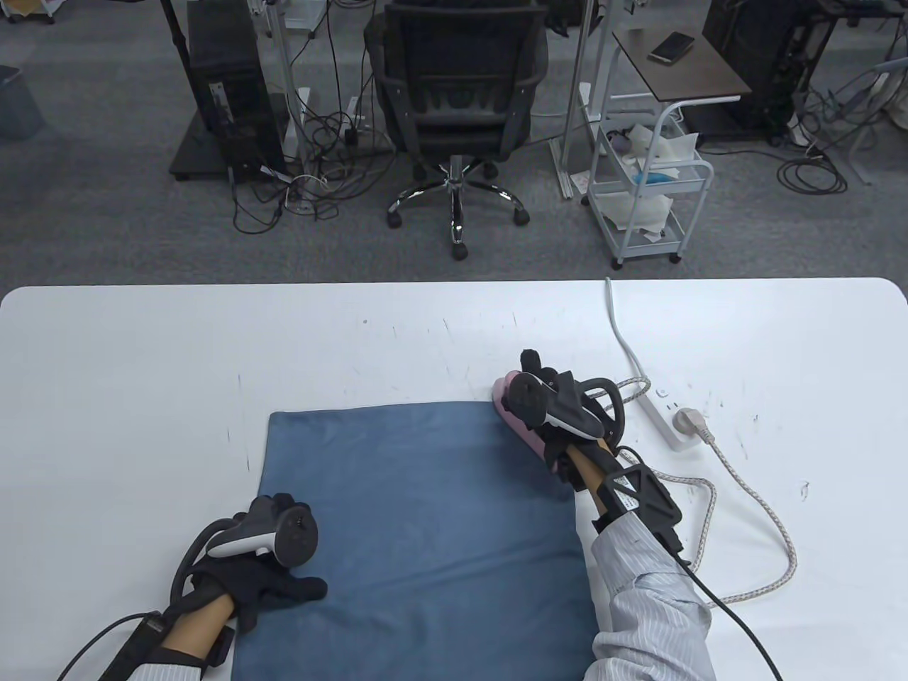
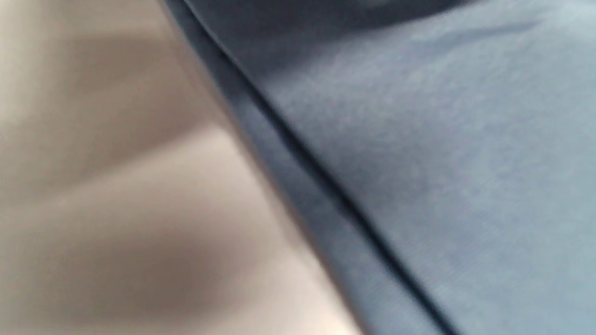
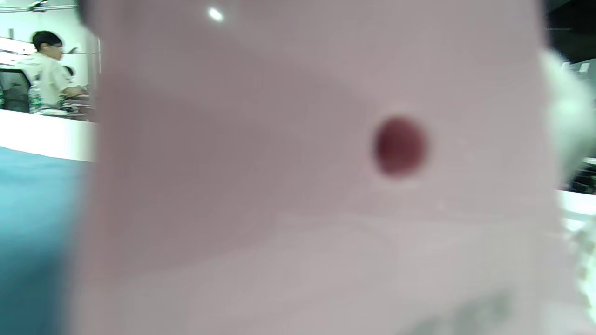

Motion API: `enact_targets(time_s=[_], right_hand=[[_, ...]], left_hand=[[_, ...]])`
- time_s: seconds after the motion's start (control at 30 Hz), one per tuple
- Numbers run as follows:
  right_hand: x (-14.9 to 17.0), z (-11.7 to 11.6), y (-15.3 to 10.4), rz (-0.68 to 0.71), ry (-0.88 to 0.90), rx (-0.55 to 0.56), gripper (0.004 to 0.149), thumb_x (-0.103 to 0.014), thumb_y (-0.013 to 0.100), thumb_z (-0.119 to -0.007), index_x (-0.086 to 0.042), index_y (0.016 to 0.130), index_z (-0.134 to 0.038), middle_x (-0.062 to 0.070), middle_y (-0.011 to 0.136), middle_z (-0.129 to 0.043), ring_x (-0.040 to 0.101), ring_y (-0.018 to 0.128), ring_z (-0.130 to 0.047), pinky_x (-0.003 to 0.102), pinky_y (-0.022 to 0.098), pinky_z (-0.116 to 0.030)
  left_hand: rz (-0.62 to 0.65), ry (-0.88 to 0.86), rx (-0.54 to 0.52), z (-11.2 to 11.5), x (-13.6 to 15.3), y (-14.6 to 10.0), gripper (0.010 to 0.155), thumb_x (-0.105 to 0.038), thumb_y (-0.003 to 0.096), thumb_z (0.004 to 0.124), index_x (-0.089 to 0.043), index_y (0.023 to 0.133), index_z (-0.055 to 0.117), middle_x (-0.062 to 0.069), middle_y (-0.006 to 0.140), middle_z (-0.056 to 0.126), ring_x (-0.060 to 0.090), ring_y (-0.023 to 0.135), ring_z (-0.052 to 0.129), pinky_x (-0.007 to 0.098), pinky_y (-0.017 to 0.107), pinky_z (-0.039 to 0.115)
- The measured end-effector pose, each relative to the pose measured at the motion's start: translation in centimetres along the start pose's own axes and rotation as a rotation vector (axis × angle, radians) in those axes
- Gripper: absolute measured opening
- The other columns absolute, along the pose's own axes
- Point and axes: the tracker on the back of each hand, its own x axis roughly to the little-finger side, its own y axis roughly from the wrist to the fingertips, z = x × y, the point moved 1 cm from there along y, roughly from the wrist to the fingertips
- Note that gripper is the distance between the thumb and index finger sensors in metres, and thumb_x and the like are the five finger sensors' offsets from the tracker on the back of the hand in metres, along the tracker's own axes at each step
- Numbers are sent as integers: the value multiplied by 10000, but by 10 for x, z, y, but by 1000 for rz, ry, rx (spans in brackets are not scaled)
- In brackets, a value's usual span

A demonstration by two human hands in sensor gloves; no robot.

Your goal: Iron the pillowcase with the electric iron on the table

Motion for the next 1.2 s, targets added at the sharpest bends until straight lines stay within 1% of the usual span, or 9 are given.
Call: enact_targets(time_s=[0.1,0.27,0.4,0.47,0.7,0.93,1.03,1.13,1.2], right_hand=[[-1,15,-22,124,42,-29,719,-493,475,-713,-22,1010,-619,38,687,-884,113,372,-938,279,321,-872],[-13,16,-72,322,64,-46,688,-506,475,-708,-44,979,-639,19,693,-875,103,383,-942,270,328,-879],[-16,9,-85,348,38,-15,676,-507,475,-704,-50,970,-653,9,672,-884,90,355,-939,261,306,-878],[-13,6,-82,319,32,-5,670,-500,477,-705,-49,971,-653,11,671,-883,92,352,-937,263,304,-876],[10,-1,-44,158,41,-17,668,-483,483,-706,-38,977,-644,21,674,-880,107,356,-932,276,309,-869],[41,-9,-6,-59,62,-43,666,-477,493,-697,-34,986,-629,29,687,-869,112,368,-927,282,319,-863],[48,-10,3,-115,34,-44,668,-475,496,-692,-32,991,-619,29,694,-863,114,377,-925,284,327,-861],[40,-3,7,-75,-56,-4,668,-467,491,-706,-37,994,-611,38,705,-857,132,389,-923,300,341,-855],[20,9,4,48,-155,31,668,-473,486,-704,-55,998,-604,25,714,-854,126,401,-923,296,353,-857]], left_hand=[[1,-2,-1,0,0,0,1125,-692,457,491,19,1038,-160,372,1032,-211,652,928,-91,730,688,124],[5,-1,2,0,0,0,1125,-691,460,489,23,1035,-164,375,1028,-213,655,923,-93,731,684,122],[11,-6,4,1,0,0,1128,-690,458,492,23,1031,-168,374,1023,-220,655,918,-100,734,680,118],[10,-8,3,1,0,0,1130,-688,456,495,24,1031,-167,376,1022,-220,657,916,-101,733,680,117],[9,-8,3,1,0,0,1130,-690,453,492,21,1029,-172,373,1020,-226,653,915,-106,730,680,111],[11,-11,5,1,1,0,1131,-689,454,491,22,1026,-176,373,1016,-231,653,911,-112,731,677,108],[11,-11,6,1,1,0,1130,-690,453,490,20,1025,-177,371,1016,-231,651,912,-112,730,679,108],[11,-11,6,1,1,0,1130,-690,453,489,21,1025,-177,371,1016,-231,651,913,-112,730,679,108],[11,-11,6,1,1,0,1129,-690,454,489,20,1025,-178,371,1016,-232,652,912,-113,730,678,106]])
